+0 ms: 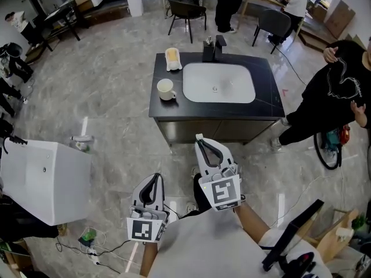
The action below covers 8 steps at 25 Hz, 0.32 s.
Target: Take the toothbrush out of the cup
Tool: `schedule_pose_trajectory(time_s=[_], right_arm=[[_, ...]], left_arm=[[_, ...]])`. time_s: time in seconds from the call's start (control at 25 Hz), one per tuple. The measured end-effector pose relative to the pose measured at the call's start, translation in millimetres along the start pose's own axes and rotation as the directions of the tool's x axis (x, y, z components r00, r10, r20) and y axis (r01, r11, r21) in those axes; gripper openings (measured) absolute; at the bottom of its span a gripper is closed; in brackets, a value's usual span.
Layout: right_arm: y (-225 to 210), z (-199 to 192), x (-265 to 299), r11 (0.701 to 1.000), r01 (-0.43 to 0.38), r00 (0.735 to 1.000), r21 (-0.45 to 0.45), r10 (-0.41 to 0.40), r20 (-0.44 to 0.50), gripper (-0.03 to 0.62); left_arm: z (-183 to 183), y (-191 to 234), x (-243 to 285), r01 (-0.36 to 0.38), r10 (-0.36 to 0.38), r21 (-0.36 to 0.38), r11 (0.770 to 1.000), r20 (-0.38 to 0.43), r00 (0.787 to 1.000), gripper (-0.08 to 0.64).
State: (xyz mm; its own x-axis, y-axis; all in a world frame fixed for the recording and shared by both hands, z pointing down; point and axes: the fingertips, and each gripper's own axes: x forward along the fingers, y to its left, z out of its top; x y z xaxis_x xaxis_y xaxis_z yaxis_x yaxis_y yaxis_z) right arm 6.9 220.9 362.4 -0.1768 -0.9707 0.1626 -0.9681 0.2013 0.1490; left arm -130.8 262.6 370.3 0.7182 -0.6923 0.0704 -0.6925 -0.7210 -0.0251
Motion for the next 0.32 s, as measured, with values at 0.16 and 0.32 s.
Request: schedule_pose_trajectory(time_s=[0.16, 0.32], right_arm=[[-4, 3, 2, 1.000, 0.009, 1.000, -0.006, -0.009, 0.001, 0.023], [-14, 8, 1, 1.000, 0.004, 1.000, -0.008, -0.004, -0.002, 0.023]], left_arm=[[3, 2, 5, 0.009, -0.009, -0.001, 1.000, 0.004, 1.000, 0.003], [11, -3, 12, 0.008, -0.008, -0.001, 1.000, 0.002, 1.000, 0.003]])
